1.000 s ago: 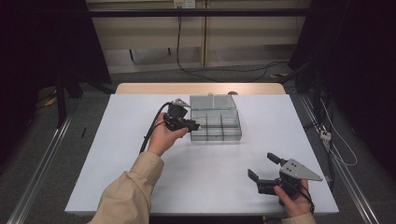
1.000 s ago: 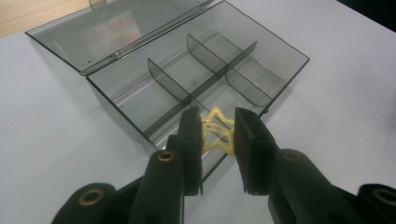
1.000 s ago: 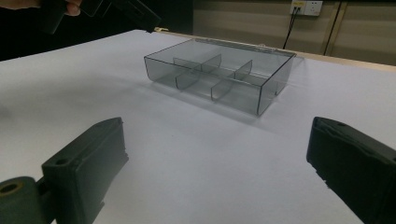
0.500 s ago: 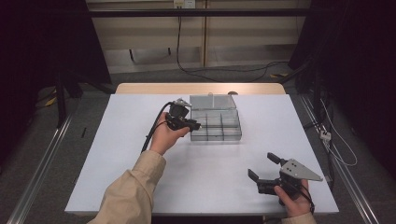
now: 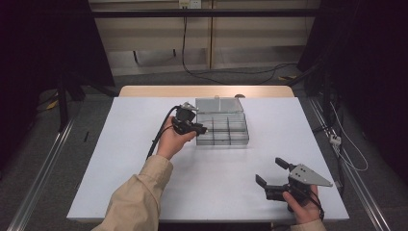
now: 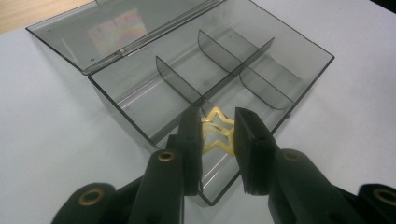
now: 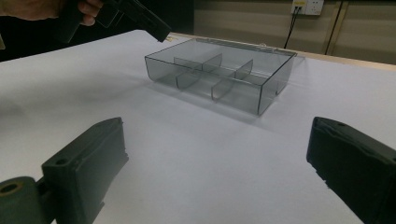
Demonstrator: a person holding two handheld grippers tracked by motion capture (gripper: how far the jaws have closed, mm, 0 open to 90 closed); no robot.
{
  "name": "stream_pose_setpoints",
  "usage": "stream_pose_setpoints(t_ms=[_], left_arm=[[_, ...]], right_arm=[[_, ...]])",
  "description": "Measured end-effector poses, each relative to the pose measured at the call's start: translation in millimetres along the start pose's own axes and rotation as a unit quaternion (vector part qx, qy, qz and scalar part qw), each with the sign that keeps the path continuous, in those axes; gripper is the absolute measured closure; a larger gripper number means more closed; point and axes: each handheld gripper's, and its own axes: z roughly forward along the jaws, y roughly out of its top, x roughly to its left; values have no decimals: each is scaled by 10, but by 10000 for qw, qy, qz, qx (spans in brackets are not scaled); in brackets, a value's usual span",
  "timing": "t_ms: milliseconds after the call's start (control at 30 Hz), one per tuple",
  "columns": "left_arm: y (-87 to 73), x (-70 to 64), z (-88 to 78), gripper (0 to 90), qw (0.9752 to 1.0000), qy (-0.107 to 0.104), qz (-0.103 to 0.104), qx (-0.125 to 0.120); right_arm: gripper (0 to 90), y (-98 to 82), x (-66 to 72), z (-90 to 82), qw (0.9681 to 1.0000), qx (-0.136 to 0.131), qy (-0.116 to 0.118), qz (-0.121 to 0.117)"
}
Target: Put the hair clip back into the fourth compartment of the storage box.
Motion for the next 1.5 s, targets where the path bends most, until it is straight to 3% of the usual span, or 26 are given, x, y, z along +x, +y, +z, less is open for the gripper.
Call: stream_pose_setpoints(t_ms=[567,600,867,1067,1100,1500], left_arm=[[-17,-23,95,728,10000,-7,-2,23],[-17,-37,105,728,10000,85,-12,-1],[-24,-47,144,728,10000,-5,-41,21],[-33,-51,172,727,9999,88,-31,40],[-34,-42,175,727,10000,14,-48,33],[-43,-36,196,725,10000,34,-66,61]], right_arm=[[42,1,-4,-3,10000,-9,0,-8],[42,1,-4,-3,10000,-10,-1,-12],[42,2,-2,-2,10000,-10,10,-10],[42,1,0,1,10000,-7,23,-11],[42,1,0,1,10000,-9,25,-19],[42,2,-1,-2,10000,-17,20,-15]])
